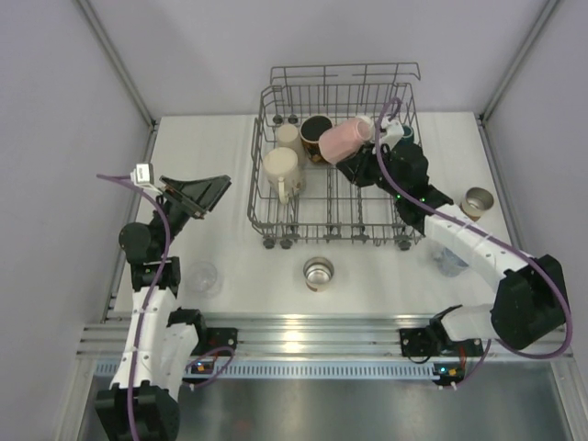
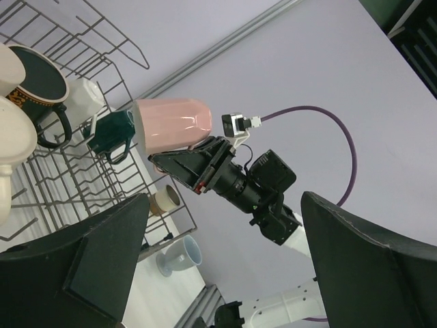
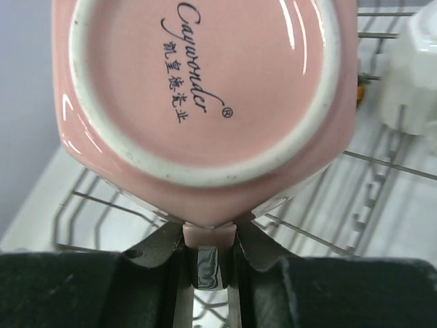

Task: Load the cups into the dish rack
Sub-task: Pass the cup from the left arm to the right, then place the cup upside down on the dish rack

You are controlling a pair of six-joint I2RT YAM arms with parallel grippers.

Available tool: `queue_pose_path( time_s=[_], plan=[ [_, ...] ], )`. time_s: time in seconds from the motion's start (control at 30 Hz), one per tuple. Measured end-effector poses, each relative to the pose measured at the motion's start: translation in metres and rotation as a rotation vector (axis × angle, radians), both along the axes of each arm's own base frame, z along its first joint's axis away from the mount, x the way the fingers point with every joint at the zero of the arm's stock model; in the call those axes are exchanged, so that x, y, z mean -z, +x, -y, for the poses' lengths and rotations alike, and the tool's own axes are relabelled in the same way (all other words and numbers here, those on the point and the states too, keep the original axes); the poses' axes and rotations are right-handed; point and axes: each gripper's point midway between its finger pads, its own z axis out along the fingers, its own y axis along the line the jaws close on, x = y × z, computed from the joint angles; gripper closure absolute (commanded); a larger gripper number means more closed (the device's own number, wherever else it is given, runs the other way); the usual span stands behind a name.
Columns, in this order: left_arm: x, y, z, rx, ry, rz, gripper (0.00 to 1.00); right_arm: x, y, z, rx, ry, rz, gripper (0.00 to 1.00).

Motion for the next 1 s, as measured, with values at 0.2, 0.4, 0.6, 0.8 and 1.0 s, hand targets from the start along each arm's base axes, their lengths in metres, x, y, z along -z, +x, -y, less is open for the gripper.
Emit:
queue_pose_path(
  time_s=[0.2,0.4,0.6,0.8,1.0],
  plan=[
    [0.001,-0.002,0.0,-0.005,0.021,0.011,0.02,0.027,0.013,0.045,0.1,-0.249,-0.019,1.0],
    [0.005,-0.002,0.001,0.0,0.037,0.004,0.02,0.053,0.028,0.08,0.161,-0.398,-0.058,1.0],
    [0.009,0.0,0.001,-0.005,0.049,-0.003,0.02,0.084,0.047,0.096,0.167,-0.473,-0.11,1.0],
    [0.01,0.001,0.001,-0.008,0.053,-0.008,0.02,0.097,0.059,0.102,0.13,-0.559,-0.113,1.0],
    [0.012,0.001,0.001,-0.008,0.053,-0.014,0.02,0.098,0.058,0.101,0.062,-0.628,-0.061,1.0]
  ],
)
